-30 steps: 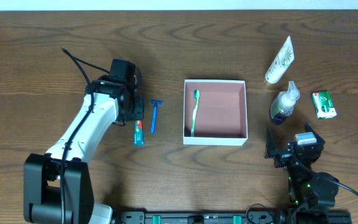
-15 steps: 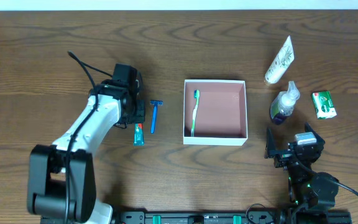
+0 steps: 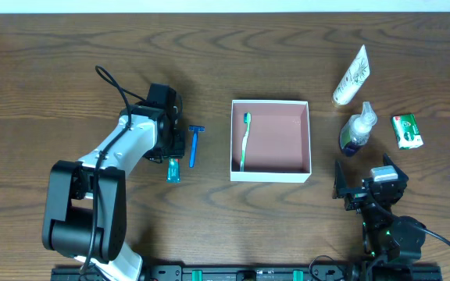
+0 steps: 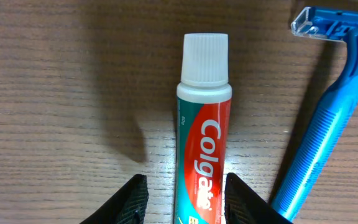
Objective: Pack container
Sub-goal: 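Lower the left gripper and grasp the toothpaste tube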
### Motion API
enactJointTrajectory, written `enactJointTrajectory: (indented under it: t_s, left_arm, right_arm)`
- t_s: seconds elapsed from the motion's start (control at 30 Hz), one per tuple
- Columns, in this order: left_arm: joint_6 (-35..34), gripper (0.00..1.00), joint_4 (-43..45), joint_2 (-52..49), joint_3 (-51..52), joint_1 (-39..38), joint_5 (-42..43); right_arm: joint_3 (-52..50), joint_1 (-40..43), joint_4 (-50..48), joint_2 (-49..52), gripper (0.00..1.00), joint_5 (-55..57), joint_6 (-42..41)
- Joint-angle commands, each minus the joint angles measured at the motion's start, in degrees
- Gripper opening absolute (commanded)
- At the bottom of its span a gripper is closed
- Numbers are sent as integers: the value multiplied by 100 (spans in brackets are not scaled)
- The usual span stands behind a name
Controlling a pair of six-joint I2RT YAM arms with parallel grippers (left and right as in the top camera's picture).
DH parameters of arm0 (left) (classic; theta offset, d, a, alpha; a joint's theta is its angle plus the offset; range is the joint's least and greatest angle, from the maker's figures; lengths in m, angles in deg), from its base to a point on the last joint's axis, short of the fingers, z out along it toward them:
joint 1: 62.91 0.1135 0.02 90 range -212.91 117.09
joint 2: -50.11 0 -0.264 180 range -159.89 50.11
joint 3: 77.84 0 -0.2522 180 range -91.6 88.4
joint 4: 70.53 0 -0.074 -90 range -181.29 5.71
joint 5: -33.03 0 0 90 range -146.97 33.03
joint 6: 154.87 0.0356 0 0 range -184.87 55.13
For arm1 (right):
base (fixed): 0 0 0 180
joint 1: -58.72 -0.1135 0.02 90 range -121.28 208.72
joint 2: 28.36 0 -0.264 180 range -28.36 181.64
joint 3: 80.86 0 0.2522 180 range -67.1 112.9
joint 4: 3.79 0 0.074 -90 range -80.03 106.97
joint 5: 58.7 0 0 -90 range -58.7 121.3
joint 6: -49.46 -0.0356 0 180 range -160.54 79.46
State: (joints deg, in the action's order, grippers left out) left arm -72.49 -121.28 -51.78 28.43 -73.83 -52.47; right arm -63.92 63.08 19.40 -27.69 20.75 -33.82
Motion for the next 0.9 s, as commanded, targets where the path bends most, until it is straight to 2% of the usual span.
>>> enactJointTrajectory:
  t_s: [0.0,0.87]
  left_arm:
    - [52,41,13,-63,20,22,177]
    - [52,41,2,-260,20,24,175]
  right_arm:
    - [-28,-68,4,-37,99,0,66]
    - [-28,-68,4,-37,99,0,66]
